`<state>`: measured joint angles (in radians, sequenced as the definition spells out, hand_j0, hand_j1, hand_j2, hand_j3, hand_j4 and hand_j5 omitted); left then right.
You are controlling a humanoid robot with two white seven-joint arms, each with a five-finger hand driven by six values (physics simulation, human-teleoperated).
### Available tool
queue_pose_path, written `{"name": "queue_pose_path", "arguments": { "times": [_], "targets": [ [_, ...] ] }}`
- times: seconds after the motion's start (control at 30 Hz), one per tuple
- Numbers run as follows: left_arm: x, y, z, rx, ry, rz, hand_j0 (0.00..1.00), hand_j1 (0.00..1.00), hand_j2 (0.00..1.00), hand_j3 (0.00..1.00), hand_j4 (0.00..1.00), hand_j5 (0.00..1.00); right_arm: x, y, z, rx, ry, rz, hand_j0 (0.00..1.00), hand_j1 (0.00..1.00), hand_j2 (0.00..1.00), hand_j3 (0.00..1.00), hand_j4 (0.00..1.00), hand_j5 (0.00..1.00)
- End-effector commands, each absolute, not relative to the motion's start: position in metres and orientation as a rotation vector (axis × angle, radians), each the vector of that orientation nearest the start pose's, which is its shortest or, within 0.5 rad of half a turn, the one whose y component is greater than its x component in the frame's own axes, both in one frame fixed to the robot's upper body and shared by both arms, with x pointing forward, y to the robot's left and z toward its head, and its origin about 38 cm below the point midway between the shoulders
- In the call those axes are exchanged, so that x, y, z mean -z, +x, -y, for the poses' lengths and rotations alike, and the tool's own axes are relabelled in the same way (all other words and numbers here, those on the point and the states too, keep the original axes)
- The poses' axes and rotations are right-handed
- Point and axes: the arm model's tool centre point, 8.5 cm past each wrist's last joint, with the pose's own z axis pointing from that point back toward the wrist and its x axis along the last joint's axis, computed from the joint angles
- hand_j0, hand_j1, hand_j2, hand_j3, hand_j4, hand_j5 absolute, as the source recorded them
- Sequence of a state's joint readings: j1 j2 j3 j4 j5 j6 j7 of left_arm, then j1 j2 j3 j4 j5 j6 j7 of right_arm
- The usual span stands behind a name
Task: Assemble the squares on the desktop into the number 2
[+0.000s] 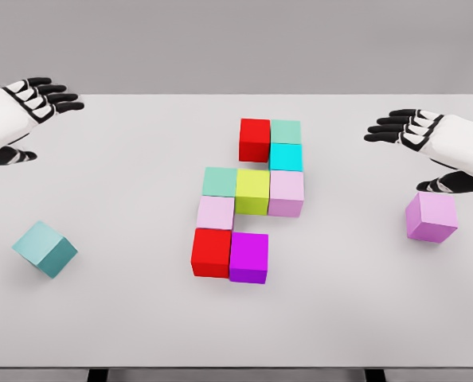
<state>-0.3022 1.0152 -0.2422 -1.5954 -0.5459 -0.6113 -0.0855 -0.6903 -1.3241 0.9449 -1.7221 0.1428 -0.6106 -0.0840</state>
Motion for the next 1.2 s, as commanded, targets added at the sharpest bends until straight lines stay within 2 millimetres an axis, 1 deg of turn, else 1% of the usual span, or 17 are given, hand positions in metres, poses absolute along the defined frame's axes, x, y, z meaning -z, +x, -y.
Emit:
{"name": "queue_pose_path", "arguments": {
  "times": [0.0,0.1,0.17,0.23,0.27,0.3,0.33,0.4,0.53,0.6,0.67,0.77,0.83,0.87,0.93,1.07,1.17],
  "targets": [
    [-0.26,0.384,-0.382,-2.612,-1.152,-2.245,1.0,1.0,1.0,1.0,1.0,1.0,-0.279,0.355,0.361,-1.853,-0.433,1.746,1.0,1.0,1.0,1.0,1.0,1.0],
    [-0.261,0.385,-0.382,-2.612,-1.152,-2.245,1.0,1.0,1.0,1.0,1.0,1.0,-0.28,0.356,0.359,-1.831,-0.428,1.769,1.0,1.0,1.0,1.0,1.0,1.0],
    [-0.257,0.384,-0.381,-2.632,-1.132,-2.235,1.0,1.0,1.0,1.0,1.0,1.0,-0.288,0.356,0.366,-1.828,-0.46,1.76,1.0,1.0,1.0,1.0,1.0,1.0],
    [-0.254,0.381,-0.384,-2.68,-1.107,-2.196,1.0,1.0,1.0,1.0,1.0,1.0,-0.29,0.357,0.363,-1.846,-0.458,1.761,1.0,1.0,1.0,1.0,1.0,1.0],
    [-0.251,0.378,-0.385,-2.716,-1.082,-2.168,1.0,1.0,1.0,1.0,1.0,1.0,-0.308,0.362,0.363,-1.884,-0.522,1.773,1.0,1.0,1.0,1.0,1.0,1.0],
    [-0.25,0.376,-0.389,-2.751,-1.077,-2.13,1.0,1.0,1.0,1.0,1.0,1.0,-0.31,0.363,0.364,-1.971,-0.546,1.706,1.0,1.0,1.0,1.0,1.0,1.0],
    [-0.252,0.374,-0.394,-2.78,-1.074,-2.101,1.0,1.0,1.0,1.0,1.0,1.0,-0.308,0.362,0.365,-2.043,-0.54,1.618,1.0,1.0,1.0,1.0,1.0,1.0],
    [-0.257,0.37,-0.403,-2.826,-1.084,-2.033,1.0,1.0,1.0,1.0,1.0,1.0,-0.296,0.361,0.37,-2.178,-0.523,1.428,1.0,1.0,1.0,1.0,1.0,1.0],
    [-0.261,0.361,-0.417,-2.906,-1.095,-1.915,1.0,1.0,1.0,1.0,1.0,1.0,-0.303,0.364,0.374,-2.302,-0.641,1.322,1.0,1.0,1.0,1.0,1.0,1.0],
    [-0.253,0.355,-0.421,-2.956,-1.056,-1.909,1.0,1.0,1.0,1.0,1.0,1.0,-0.307,0.36,0.383,-2.306,-0.662,1.285,1.0,1.0,1.0,1.0,1.0,1.0],
    [-0.246,0.344,-0.432,-3.044,-1.005,-1.901,1.0,1.0,1.0,1.0,1.0,1.0,-0.298,0.357,0.386,-2.318,-0.64,1.25,1.0,1.0,1.0,1.0,1.0,1.0],
    [-0.241,0.339,-0.436,-3.087,-0.975,-1.886,1.0,1.0,1.0,1.0,1.0,1.0,-0.277,0.356,0.391,-2.326,-0.59,1.194,1.0,1.0,1.0,1.0,1.0,1.0],
    [-0.242,0.337,-0.439,-3.104,-0.976,-1.861,1.0,1.0,1.0,1.0,1.0,1.0,-0.271,0.357,0.395,-2.32,-0.577,1.175,1.0,1.0,1.0,1.0,1.0,1.0],
    [-0.243,0.337,-0.44,-3.112,-0.978,-1.848,1.0,1.0,1.0,1.0,1.0,1.0,-0.27,0.359,0.399,-2.31,-0.585,1.164,1.0,1.0,1.0,1.0,1.0,1.0],
    [-0.233,0.331,-0.442,-3.15,-0.941,-1.834,1.0,1.0,1.0,1.0,1.0,1.0,-0.255,0.375,0.407,-2.293,-0.596,1.129,1.0,1.0,1.0,1.0,1.0,1.0],
    [-0.227,0.326,-0.443,-3.185,-0.907,-1.811,1.0,1.0,1.0,1.0,1.0,1.0,-0.253,0.377,0.404,-2.303,-0.596,1.125,1.0,1.0,1.0,1.0,1.0,1.0],
    [-0.226,0.325,-0.443,-3.192,-0.899,-1.808,1.0,1.0,1.0,1.0,1.0,1.0,-0.245,0.377,0.402,-2.335,-0.591,1.1,1.0,1.0,1.0,1.0,1.0,1.0]
  ]
}}
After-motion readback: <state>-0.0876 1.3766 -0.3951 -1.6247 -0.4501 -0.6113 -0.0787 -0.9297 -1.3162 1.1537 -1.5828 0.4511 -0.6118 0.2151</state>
